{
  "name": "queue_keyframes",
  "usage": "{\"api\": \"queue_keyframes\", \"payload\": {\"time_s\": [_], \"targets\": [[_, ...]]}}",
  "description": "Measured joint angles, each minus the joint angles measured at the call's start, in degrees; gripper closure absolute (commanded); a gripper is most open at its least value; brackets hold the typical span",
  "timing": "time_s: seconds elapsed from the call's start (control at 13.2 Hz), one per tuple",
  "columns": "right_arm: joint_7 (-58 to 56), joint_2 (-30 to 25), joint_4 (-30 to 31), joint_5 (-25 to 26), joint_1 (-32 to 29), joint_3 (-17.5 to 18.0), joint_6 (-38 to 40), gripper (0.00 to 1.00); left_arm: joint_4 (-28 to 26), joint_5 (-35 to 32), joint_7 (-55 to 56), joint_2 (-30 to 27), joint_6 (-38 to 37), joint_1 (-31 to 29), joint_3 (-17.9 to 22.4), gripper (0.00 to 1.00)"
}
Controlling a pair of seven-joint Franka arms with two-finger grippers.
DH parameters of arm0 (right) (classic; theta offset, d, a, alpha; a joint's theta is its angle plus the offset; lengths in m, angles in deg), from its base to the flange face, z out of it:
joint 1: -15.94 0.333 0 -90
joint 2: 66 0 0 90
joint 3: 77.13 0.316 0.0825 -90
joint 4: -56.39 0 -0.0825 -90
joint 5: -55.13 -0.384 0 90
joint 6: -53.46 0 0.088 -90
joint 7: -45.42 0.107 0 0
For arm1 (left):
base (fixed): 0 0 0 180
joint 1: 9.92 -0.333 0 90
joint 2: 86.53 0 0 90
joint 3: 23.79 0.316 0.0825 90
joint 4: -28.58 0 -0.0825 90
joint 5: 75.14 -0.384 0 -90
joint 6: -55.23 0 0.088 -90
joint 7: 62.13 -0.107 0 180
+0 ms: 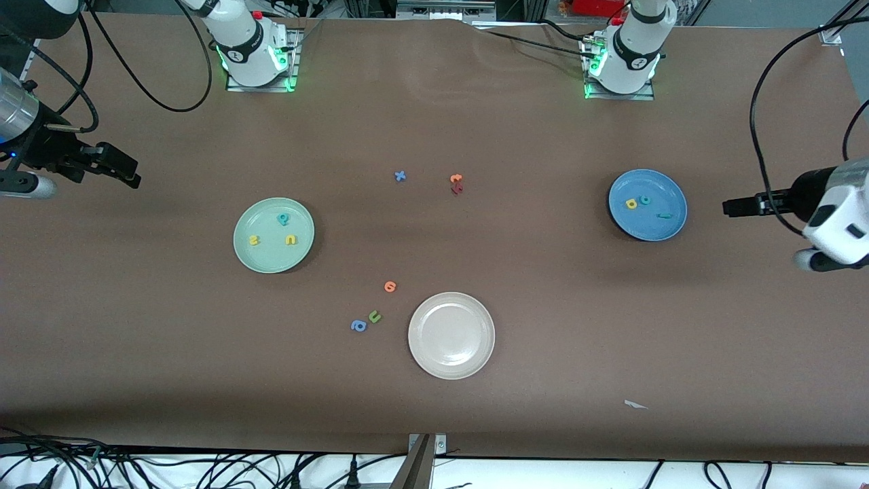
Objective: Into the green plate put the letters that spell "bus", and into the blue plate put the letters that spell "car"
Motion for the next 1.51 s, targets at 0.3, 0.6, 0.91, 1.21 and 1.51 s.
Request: {"api": "queue_keyframes", "payload": {"time_s": [0.3,0.6,0.91,1.21,1.51], "targets": [[0.00,0.00,0.00,0.00,0.00,0.00,0.00,0.00,-9.41,0.79,0.00,-6.65,11.93,4.42,4.46,0.01],[0.00,0.00,0.00,0.00,-0.01,0.00,0.00,0.00,-14.42,5.30,-0.06,-10.31,15.69,7.61,9.72,0.00],[0.00,0.00,0.00,0.00,-0.01,0.00,0.00,0.00,-14.46,5.60,-2.94,-10.63,16.32,7.35,10.52,0.00],[0.00,0.00,0.00,0.00,-0.01,0.00,0.00,0.00,-14.43,3.98,-9.09,-10.75,17.05,7.27,10.75,0.00],[0.00,0.00,0.00,0.00,-0.01,0.00,0.02,0.00,-14.43,1.22,-9.86,-11.40,16.94,7.43,10.42,0.00]]}}
